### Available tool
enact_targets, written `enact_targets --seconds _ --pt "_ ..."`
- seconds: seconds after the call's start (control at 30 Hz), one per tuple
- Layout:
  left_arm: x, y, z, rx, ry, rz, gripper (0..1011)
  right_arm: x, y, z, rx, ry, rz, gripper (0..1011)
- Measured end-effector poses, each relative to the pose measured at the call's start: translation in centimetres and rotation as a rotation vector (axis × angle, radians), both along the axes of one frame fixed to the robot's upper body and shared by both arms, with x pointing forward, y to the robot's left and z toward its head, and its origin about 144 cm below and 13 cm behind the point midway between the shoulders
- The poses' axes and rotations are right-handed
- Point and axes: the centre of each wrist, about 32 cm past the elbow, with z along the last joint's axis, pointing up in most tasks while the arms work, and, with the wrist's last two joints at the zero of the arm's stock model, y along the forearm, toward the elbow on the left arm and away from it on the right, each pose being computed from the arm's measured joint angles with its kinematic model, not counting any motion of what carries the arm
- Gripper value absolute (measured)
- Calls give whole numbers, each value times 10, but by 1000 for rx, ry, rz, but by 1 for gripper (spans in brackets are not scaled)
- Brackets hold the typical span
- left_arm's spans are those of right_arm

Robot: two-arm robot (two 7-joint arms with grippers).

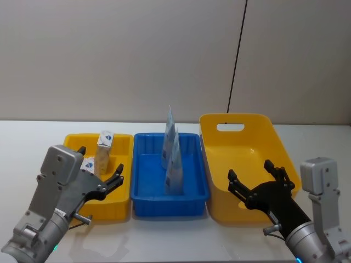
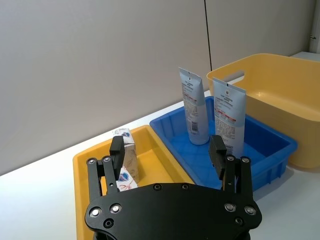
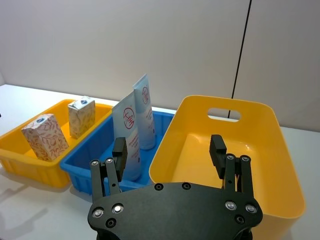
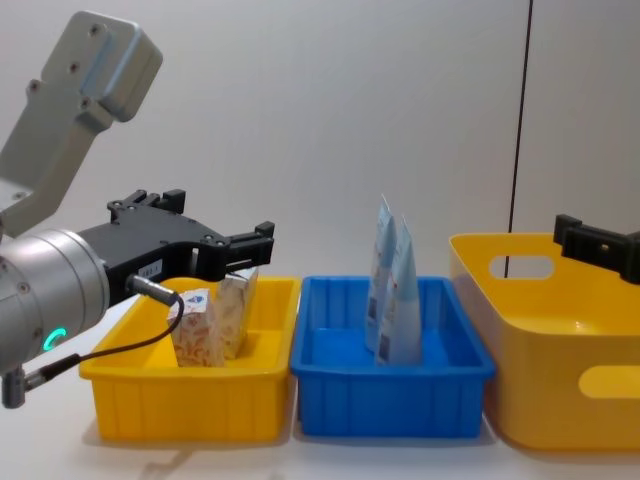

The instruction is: Bimanual collaborative sorting of washing and personal care products

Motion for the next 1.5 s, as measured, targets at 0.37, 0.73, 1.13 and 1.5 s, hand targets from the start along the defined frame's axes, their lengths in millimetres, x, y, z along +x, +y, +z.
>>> enact_targets --seconds 0.37,0.73,1.13,1.5 --pt "0 0 0 0 0 0 1002 0 0 0 0 0 0 1000" --pt "0 0 0 -1 1 1 1001 0 0 0 0 0 0 1000" --pt "6 -11 0 -23 59 75 1001 0 0 0 0 0 0 1000" --pt "20 -33 2 -8 159 189 1001 0 0 0 0 0 0 1000"
